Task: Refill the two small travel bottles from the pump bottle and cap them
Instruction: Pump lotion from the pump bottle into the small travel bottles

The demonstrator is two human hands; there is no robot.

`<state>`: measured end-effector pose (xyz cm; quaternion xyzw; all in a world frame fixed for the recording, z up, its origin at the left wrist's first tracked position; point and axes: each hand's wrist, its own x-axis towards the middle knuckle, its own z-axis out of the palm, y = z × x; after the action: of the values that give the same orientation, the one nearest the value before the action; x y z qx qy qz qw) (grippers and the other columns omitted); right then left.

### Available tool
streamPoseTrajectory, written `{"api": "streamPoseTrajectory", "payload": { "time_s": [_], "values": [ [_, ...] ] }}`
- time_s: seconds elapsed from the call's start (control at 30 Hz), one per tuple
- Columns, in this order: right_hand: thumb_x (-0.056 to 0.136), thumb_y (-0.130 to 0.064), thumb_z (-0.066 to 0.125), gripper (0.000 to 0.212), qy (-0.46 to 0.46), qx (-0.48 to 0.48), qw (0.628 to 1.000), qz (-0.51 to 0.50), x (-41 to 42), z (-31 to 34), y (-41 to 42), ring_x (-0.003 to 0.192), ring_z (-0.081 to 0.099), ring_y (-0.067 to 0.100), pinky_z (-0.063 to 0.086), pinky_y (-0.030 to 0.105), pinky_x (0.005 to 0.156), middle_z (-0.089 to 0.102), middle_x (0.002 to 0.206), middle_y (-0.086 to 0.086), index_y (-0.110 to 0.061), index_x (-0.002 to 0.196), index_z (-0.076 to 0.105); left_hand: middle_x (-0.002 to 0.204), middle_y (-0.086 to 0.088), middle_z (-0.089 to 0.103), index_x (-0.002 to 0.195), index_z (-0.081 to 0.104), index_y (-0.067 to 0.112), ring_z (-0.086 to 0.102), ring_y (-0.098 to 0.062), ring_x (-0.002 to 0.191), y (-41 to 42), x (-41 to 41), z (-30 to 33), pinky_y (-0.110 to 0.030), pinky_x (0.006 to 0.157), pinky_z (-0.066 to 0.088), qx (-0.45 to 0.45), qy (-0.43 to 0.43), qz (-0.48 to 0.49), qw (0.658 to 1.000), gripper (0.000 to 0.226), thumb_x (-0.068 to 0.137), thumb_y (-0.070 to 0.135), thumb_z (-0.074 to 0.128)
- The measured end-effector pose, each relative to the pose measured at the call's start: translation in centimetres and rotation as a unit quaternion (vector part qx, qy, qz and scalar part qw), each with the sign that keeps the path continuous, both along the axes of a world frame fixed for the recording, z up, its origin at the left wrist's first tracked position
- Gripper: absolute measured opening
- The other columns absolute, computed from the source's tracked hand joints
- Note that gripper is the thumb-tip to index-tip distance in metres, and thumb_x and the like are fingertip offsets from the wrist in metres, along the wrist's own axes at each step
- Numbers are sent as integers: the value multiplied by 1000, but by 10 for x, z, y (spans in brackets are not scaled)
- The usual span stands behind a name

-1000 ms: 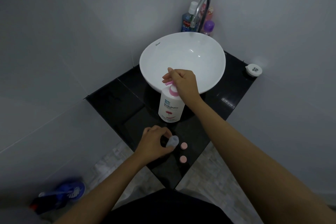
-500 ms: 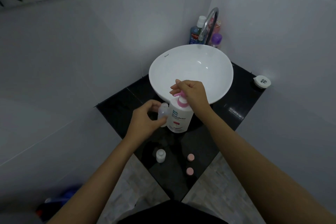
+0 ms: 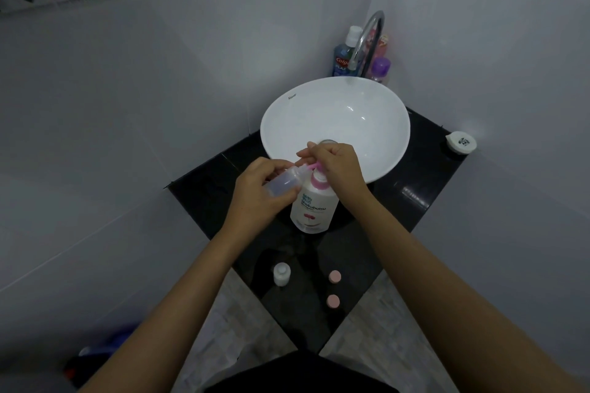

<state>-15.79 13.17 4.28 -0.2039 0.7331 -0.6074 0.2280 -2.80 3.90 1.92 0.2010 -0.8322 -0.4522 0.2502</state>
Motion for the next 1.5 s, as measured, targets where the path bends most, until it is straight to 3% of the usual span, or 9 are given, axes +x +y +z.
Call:
{"api": "streamPoseTrajectory", "payload": {
  "time_s": [0.1,0.2,0.27,0.57,0.73,0.87,1.03,1.37,1.5],
  "values": [
    [94,-21,54,28,-27,19,999,1,-3,1,-3,74,67,19,54,28,80,73,82,13,0,93,73,103,3,62,110,67,15,57,-1,92,0,0,3,-7,76,43,1,8,-1,1000,37,76,27,76],
    [98,-30,46,41,14,53,998,-14,-5,-4,-3,61,64,-3,46,3,64,70,70,-1,-3,87,74,104,3,61,111,67,18,57,-2,94,-1,-1,4,-9,78,44,9,12,-5,1000,37,76,26,76],
    [98,-28,43,43,26,50,998,-23,-5,-7,-5,56,61,-10,41,-3,57,68,65,-9,-4,82,75,104,3,60,111,67,18,56,-1,94,-2,-2,3,-7,77,45,12,13,-5,1000,37,76,25,76],
    [98,-28,43,43,12,60,998,-25,-2,-24,-6,55,58,-2,47,25,68,60,50,-17,-4,84,76,101,0,59,113,68,15,56,5,89,-1,-6,-8,-1,74,42,39,7,-30,999,38,77,19,76],
    [97,-27,46,39,52,56,997,-18,-9,-13,-7,64,63,-3,48,9,68,72,80,4,-2,89,75,102,1,61,113,68,16,57,5,91,-5,-7,-3,-4,77,45,55,38,-31,997,37,77,20,77],
    [99,-27,40,44,51,48,997,-32,-5,-16,-9,72,62,3,48,21,77,71,78,4,-6,87,76,99,7,59,112,68,19,56,8,91,-6,-8,-3,-4,77,45,59,41,-31,997,36,76,20,77],
    [96,-39,41,46,-16,49,998,-28,0,-27,-5,54,51,6,43,22,54,65,94,31,-5,95,71,97,10,59,112,69,15,57,10,89,-5,-8,-8,-4,76,44,86,28,-41,995,38,75,16,78],
    [98,-28,41,42,42,39,997,-50,-6,-19,-6,66,63,-7,46,6,68,69,70,-14,-10,85,77,99,12,60,112,69,21,59,0,94,-6,-11,-6,-9,79,48,87,47,-34,994,39,74,22,78],
    [97,-32,42,42,11,48,997,-63,-2,-28,-8,67,61,7,52,22,68,64,65,-13,-12,86,77,99,12,59,112,69,19,59,-1,96,-7,-11,-10,-6,79,47,92,24,-39,995,39,75,22,79]
  ]
}}
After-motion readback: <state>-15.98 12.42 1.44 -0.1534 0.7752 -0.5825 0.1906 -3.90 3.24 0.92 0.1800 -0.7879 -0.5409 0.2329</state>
